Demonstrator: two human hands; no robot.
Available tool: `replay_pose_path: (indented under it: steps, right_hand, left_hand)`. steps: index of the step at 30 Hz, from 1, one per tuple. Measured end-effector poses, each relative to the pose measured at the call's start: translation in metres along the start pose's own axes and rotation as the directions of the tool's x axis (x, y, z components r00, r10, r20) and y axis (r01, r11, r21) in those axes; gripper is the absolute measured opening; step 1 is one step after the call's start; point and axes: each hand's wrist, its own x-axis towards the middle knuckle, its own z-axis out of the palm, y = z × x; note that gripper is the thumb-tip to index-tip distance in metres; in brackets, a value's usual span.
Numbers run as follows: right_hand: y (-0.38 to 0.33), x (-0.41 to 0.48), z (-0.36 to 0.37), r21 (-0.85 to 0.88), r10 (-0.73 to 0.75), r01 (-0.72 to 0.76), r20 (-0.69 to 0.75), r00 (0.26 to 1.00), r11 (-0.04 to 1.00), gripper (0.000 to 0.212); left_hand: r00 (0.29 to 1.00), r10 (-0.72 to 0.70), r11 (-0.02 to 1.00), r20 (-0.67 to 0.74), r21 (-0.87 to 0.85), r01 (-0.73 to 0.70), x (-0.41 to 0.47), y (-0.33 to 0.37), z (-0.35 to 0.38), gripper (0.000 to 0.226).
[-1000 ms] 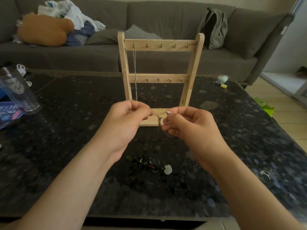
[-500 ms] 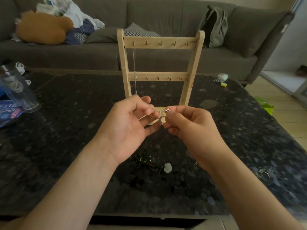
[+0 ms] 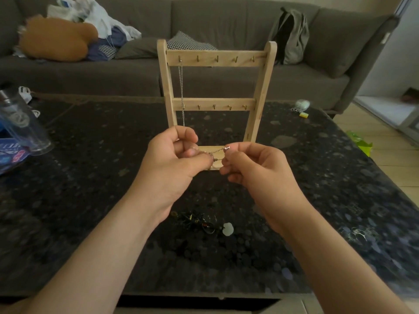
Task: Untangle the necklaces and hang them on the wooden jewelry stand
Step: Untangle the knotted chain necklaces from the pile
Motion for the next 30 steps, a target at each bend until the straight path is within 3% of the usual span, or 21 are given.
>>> replay_pose_path:
  steps: [8, 20, 24, 30]
  right_hand:
    - [-0.0012, -0.0006, 0.0015, 0.053, 0.001, -0.001, 0.011, 1.0, 0.999, 0.011]
    - [0.0033, -0.0056, 0.0072, 0.005, -0.149, 0.149, 0.009, 0.989, 0.989, 0.012]
    - [0.0018, -0.0056, 0.0039, -0.069, -0.236, 0.237, 0.025, 0.972, 0.969, 0.013]
    - [0.0032, -0.0062, 0.0024, -0.346, -0.299, 0.276, -0.013, 0.954, 0.897, 0.018]
  left_hand:
    - [1.0, 0.031, 0.995, -0.006, 0.094, -0.03, 0.0013, -0.0043, -0.0009, 0.035]
    - [0.995, 0.088, 0.98, -0.056, 0.185, -0.076, -0.001, -0.0042, 0.0009, 0.034]
    - [0.995, 0.069, 0.982, -0.068, 0.178, -0.056, 0.0007, -0.0062, 0.0003, 0.033]
    - [0.996, 0.082, 0.98, -0.027, 0.186, -0.076, 0.0018, -0.0079, -0.0014, 0.033]
